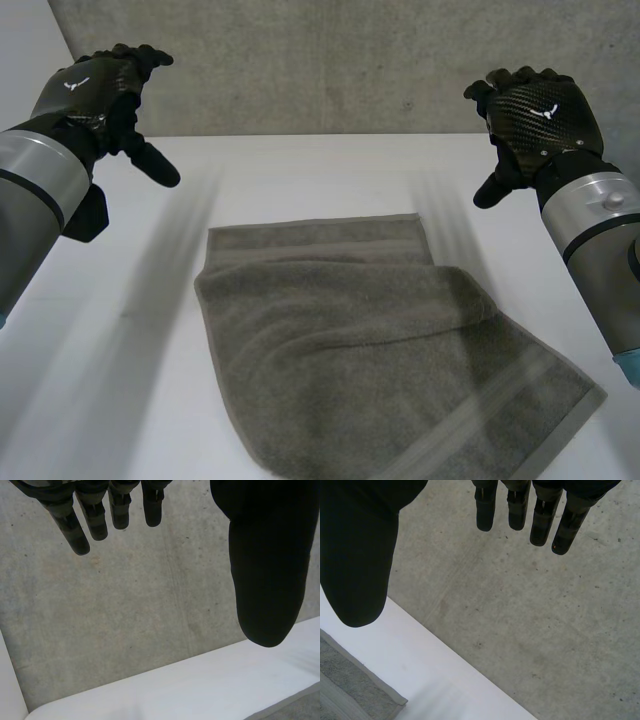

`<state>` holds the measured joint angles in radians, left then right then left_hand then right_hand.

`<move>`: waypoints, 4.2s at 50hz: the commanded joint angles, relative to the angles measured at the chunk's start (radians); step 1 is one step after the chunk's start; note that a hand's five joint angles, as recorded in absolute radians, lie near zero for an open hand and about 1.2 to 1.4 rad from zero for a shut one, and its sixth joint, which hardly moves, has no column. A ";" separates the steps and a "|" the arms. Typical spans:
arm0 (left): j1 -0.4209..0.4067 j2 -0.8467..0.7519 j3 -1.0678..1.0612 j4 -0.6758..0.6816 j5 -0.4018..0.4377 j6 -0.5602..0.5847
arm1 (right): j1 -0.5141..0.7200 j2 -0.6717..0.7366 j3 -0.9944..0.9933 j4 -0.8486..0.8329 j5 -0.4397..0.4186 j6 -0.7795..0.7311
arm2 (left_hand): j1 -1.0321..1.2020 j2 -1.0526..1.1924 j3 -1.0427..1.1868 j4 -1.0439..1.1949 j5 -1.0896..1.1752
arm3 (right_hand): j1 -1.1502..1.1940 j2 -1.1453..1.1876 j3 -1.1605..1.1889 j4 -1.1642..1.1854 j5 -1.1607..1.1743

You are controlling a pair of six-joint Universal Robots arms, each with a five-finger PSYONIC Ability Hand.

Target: Fold the towel.

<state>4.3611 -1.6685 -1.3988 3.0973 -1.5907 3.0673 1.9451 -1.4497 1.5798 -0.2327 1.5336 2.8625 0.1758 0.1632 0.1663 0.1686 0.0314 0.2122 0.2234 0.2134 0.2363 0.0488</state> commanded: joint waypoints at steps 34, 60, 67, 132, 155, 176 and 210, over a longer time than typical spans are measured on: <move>-0.017 -0.132 -0.022 0.033 0.002 0.145 | -0.120 0.290 0.097 0.136 0.002 0.287 | 0.000 0.012 0.009 0.007 -0.031 | -0.016 -0.027 -0.017 -0.040 -0.027; -0.017 -0.211 -0.023 0.069 0.002 0.148 | -0.121 0.319 0.153 -0.059 -0.055 0.264 | 0.000 0.012 0.009 0.007 -0.031 | 1.184 1.173 1.183 1.160 1.173; -0.020 -0.249 -0.008 0.130 0.066 0.148 | -0.078 0.120 0.201 -0.023 -0.245 0.199 | -0.001 0.011 0.008 0.006 -0.031 | 1.184 1.173 1.183 1.160 1.173; -0.221 -0.297 0.175 0.399 -0.132 0.177 | 0.162 0.170 -0.290 0.089 -0.142 -0.071 | 1.220 1.233 1.230 1.228 1.190 | 1.184 1.173 1.183 1.160 1.173; -0.233 -0.120 -0.216 0.392 -0.198 0.169 | 0.135 0.353 -0.162 0.105 -0.179 0.283 | 1.220 1.233 1.230 1.228 1.190 | -0.013 -0.024 -0.014 -0.037 -0.024; -0.267 -0.068 -0.220 0.362 -0.209 0.168 | 0.187 0.529 -0.224 0.092 -0.251 0.699 | 1.220 1.233 1.230 1.228 1.190 | -0.016 -0.027 -0.017 -0.040 -0.027; -0.293 -0.030 -0.232 0.354 -0.272 0.087 | 0.273 0.717 -0.443 -0.002 -0.024 0.890 | 1.220 1.233 1.230 1.228 1.190 | 1.184 1.173 1.183 1.160 1.173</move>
<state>4.0603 -1.7048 -1.6296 3.4525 -1.8609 3.1562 2.2354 -0.6620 1.0870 -0.2122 1.4893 3.7589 1.1798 1.2174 1.2138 1.2176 1.0213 0.9520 1.1762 1.1803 1.1888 0.9559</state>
